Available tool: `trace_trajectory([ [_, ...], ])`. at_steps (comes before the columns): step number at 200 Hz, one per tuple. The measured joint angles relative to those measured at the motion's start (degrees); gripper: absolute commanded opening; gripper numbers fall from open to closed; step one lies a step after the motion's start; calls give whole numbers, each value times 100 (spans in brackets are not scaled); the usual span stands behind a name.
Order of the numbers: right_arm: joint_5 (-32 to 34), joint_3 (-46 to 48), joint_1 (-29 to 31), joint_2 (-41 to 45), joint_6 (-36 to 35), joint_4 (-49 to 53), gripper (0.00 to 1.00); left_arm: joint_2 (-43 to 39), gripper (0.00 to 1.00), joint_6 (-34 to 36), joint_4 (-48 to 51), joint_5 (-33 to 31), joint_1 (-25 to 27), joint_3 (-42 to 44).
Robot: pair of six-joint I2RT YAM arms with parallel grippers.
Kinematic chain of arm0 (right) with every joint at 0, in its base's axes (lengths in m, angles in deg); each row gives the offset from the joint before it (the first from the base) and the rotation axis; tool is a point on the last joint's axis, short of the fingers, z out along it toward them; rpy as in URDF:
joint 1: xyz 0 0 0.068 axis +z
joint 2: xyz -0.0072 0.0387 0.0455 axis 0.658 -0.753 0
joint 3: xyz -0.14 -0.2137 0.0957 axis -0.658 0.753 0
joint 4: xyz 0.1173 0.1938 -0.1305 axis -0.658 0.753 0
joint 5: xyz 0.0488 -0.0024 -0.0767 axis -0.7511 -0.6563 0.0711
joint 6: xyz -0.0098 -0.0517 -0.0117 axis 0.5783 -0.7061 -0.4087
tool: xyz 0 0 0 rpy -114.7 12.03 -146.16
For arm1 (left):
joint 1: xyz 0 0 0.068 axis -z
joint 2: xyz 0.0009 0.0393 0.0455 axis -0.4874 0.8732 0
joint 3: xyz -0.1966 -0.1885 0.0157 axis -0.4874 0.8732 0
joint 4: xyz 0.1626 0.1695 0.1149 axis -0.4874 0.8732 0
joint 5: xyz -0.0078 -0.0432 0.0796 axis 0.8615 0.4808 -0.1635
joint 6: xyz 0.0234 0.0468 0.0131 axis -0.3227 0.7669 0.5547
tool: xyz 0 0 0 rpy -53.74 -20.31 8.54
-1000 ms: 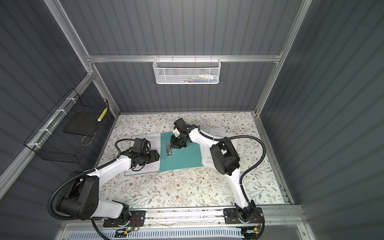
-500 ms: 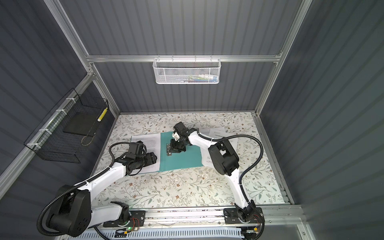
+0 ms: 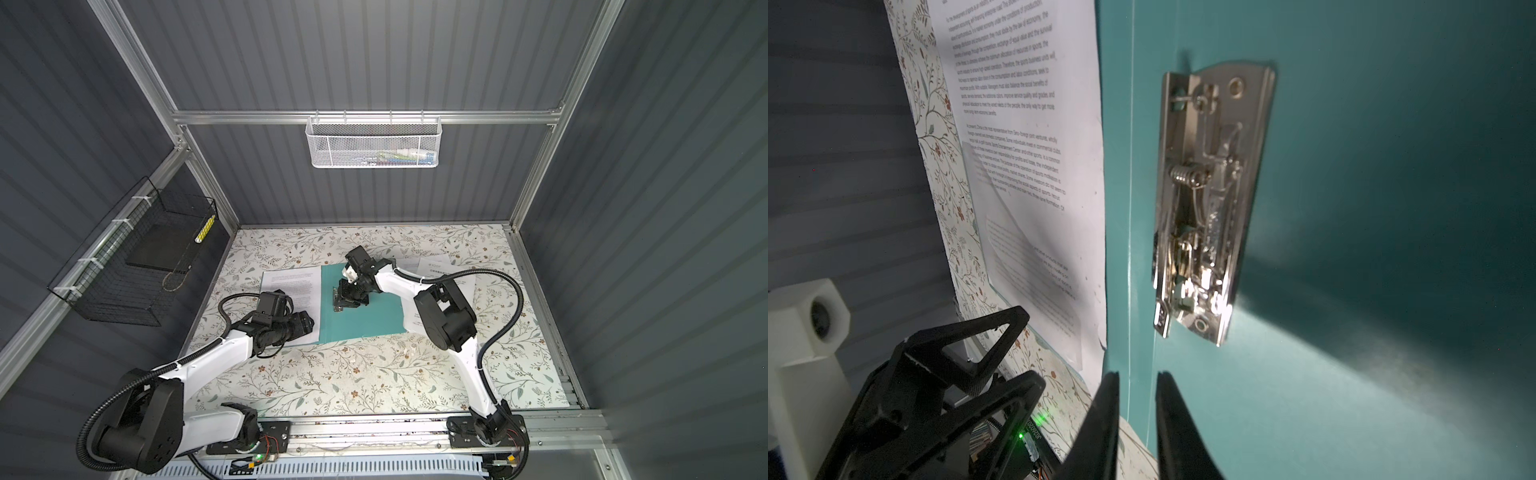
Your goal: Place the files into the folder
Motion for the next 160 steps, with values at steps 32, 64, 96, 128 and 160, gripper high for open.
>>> trace_trajectory([
  [32,-17,0,0,-118,70,-50,20,94,62,-105,-59,7,0,7],
  [64,-70,0,0,-190,83,-98,20,122,56,-157,-33,-57,-4,46],
  [96,-122,-17,0,-286,85,-103,20,120,56,-175,94,-160,-50,81],
  [128,-192,-17,-4,-382,129,-116,18,114,57,-190,157,-192,-96,149],
  [160,-232,-46,-4,-382,168,-116,17,120,56,-243,205,-212,-103,160],
])
